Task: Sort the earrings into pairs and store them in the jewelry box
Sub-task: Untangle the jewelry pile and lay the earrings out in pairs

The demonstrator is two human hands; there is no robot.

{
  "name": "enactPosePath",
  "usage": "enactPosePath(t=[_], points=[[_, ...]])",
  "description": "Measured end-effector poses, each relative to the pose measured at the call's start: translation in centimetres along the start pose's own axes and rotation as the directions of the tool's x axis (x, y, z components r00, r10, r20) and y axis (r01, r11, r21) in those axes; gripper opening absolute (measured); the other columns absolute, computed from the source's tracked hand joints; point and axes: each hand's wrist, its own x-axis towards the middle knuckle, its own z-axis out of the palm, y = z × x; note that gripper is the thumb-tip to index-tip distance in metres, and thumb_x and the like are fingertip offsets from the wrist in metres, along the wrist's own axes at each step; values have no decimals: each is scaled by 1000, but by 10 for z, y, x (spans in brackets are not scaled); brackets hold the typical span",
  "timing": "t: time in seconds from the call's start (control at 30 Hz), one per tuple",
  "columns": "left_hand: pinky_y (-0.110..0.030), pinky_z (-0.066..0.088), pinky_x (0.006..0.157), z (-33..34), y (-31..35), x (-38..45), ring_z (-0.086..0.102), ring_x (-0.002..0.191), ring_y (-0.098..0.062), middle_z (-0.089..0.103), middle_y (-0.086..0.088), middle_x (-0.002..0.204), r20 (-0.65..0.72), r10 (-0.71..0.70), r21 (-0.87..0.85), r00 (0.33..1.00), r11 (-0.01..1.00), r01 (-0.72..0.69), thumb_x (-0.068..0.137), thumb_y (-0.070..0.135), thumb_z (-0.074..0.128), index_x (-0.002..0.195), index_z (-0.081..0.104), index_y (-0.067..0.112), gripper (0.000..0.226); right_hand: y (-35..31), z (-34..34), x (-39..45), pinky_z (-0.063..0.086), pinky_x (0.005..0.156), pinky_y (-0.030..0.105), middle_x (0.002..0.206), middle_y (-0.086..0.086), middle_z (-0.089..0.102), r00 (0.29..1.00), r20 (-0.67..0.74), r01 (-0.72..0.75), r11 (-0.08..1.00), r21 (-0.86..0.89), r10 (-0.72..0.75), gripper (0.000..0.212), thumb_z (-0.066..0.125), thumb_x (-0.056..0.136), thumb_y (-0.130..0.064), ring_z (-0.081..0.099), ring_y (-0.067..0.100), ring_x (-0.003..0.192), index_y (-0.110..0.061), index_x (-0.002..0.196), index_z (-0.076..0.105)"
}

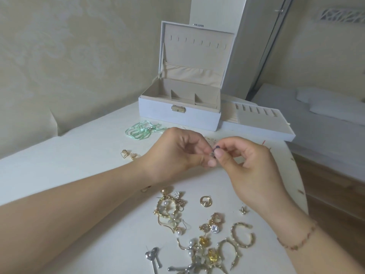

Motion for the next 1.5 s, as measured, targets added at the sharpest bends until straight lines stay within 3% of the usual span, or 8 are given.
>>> enactPosePath(t=[0.2, 0.4, 0.53, 0.87, 1.0, 1.17, 1.4, 1.5], points=[[-43, 56, 79, -3, -4, 2, 69, 77, -28, 74, -6, 82, -104, 53, 6, 993, 999, -52, 85, 30, 70, 94, 68, 14, 19, 30, -61, 12, 45, 50, 19, 75, -1, 70, 955, -102, -215, 886, 411, 279, 18, 52, 96, -4, 61, 11, 60, -15, 89, 65], [-54, 53, 83, -4, -8, 2, 68, 78, -26, 72, -2, 78, -164, 67, -9, 984, 998, -69, 86, 42, 60, 92, 68, 18, 26, 98, -84, 18, 44, 63, 8, 65, -14, 69, 973, -125, -224, 931, -288, 195, 26, 62, 89, -7, 64, 5, 66, -31, 83, 68], [-54, 53, 78, -3, -8, 1, 66, 73, -23, 73, -1, 78, -155, 76, 24, 985, 997, -73, 87, 43, 59, 91, 68, 21, 25, 105, -77, 18, 36, 62, 12, 84, -2, 70, 993, -111, -92, 849, -521, 39, 15, 65, 86, -6, 64, 20, 73, -16, 91, 75], [-34, 49, 63, -2, -14, 0, 63, 66, -14, 72, 4, 73, -134, 122, 206, 983, 974, -93, 89, 28, 60, 86, 69, 21, 12, 104, -78, 19, 38, 71, 21, 92, 0, 66, 992, -89, 19, 819, -573, -85, 15, 66, 86, -12, 51, 11, 70, -19, 98, 71], [-23, 40, 58, -12, -3, 3, 50, 57, -14, 64, 8, 64, -20, 96, 259, 995, 962, -87, 87, 25, 63, 85, 71, 19, 10, 57, -84, -19, 43, 72, 21, 93, -12, 61, 966, 130, 259, 862, -435, -225, 14, 67, 83, -34, 54, -2, 80, -30, 97, 70], [-24, 32, 52, -28, 17, 4, 37, 51, -22, 49, -15, 56, 217, 44, 209, 975, 974, -91, 87, 21, 68, 85, 71, 13, 9, 32, -77, -63, 49, 67, 23, 98, -21, 55, 787, 552, 489, 824, -287, -274, 19, 62, 85, -52, 59, 3, 86, -39, 96, 68], [-36, 41, 55, -21, 21, 0, 45, 55, -31, 58, -16, 64, 398, -26, 265, 917, 960, -88, 89, 17, 69, 94, 71, 16, 6, 38, -66, -71, 44, 58, 30, 102, -18, 54, 811, 438, 537, 788, -300, -386, 17, 59, 90, -37, 52, 11, 74, -28, 82, 70], [-26, 48, 63, -13, 32, -3, 59, 67, -16, 68, 0, 93, 450, -6, 177, 893, 981, -83, 84, 15, 74, 114, 66, 14, 31, 25, -56, -64, 42, 69, 24, 100, -13, 55, 880, 274, 454, 858, -243, -388, 17, 60, 88, -33, 52, 14, 76, -23, 81, 71]])
